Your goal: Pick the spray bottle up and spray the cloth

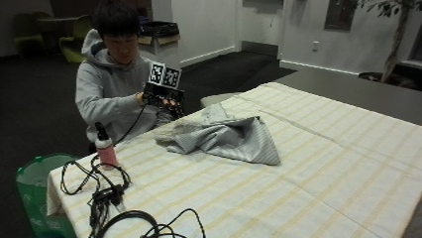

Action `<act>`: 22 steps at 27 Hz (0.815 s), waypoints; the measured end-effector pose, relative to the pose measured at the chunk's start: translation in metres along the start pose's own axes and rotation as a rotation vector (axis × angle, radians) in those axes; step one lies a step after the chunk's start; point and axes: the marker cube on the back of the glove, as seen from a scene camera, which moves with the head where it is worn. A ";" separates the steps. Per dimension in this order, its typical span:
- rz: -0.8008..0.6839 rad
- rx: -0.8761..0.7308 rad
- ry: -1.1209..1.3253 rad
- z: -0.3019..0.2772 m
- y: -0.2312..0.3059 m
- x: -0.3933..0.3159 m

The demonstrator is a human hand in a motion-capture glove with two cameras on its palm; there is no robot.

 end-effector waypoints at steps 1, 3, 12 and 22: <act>0.001 0.000 0.001 0.000 0.000 0.000; 0.000 -0.003 0.009 0.000 -0.001 0.002; 0.005 -0.009 0.022 0.003 0.001 0.003; 0.061 0.110 0.007 0.009 0.000 0.011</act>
